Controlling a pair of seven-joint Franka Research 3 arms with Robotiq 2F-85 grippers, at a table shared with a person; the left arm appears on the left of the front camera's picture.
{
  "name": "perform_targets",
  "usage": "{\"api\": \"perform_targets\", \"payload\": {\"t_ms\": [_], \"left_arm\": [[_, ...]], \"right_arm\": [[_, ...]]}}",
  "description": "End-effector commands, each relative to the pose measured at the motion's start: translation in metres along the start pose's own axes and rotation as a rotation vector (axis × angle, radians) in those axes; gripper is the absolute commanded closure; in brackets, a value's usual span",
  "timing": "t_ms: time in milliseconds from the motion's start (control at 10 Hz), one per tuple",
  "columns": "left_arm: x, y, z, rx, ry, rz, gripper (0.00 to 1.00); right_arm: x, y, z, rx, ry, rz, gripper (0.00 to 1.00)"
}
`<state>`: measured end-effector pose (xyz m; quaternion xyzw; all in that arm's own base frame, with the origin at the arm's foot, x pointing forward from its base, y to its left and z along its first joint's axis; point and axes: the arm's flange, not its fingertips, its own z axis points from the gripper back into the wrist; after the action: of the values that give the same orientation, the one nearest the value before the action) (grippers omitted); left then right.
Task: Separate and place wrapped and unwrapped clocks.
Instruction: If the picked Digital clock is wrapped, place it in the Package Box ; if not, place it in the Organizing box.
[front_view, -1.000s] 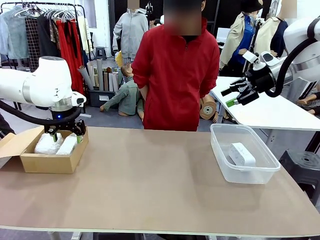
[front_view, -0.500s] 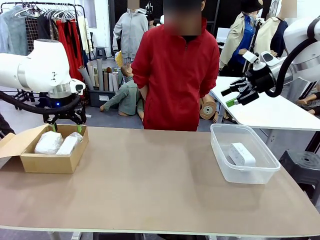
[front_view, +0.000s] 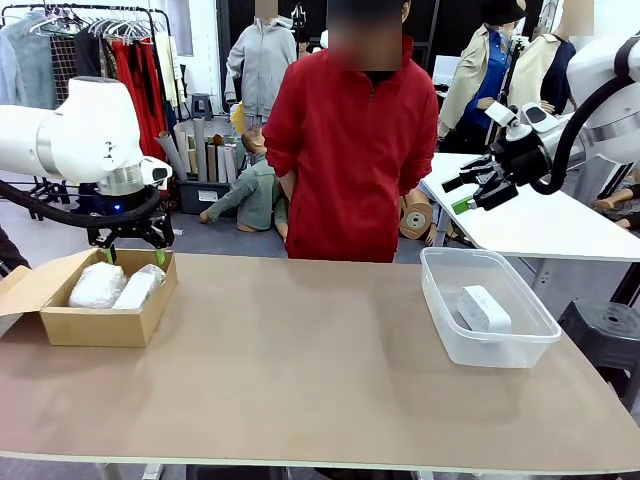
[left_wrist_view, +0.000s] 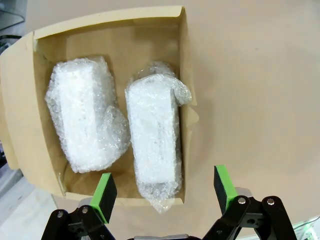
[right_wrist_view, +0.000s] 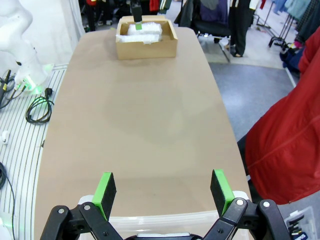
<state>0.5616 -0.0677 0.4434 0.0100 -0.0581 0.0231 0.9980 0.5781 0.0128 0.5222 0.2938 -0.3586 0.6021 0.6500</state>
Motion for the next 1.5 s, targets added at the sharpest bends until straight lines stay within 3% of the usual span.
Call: {"api": "perform_targets", "payload": {"t_ms": [0,800,1000,1400], "left_arm": [[0.000,0.002,0.001,0.003,-0.007,0.001,0.00],[0.000,0.000,0.000,0.000,0.001,0.000,0.00],[0.007,0.011,0.012,-0.070,0.139,-0.164,0.00],[0.026,0.034,0.047,-0.352,0.056,-0.501,0.00]], "right_arm": [[0.002,0.001,0.001,-0.006,-0.003,0.013,0.00],[0.002,0.001,0.001,-0.006,-0.003,0.013,0.00],[0.002,0.001,0.001,-0.006,-0.003,0.013,0.00],[0.002,0.001,0.001,-0.006,-0.003,0.013,0.00]]}}
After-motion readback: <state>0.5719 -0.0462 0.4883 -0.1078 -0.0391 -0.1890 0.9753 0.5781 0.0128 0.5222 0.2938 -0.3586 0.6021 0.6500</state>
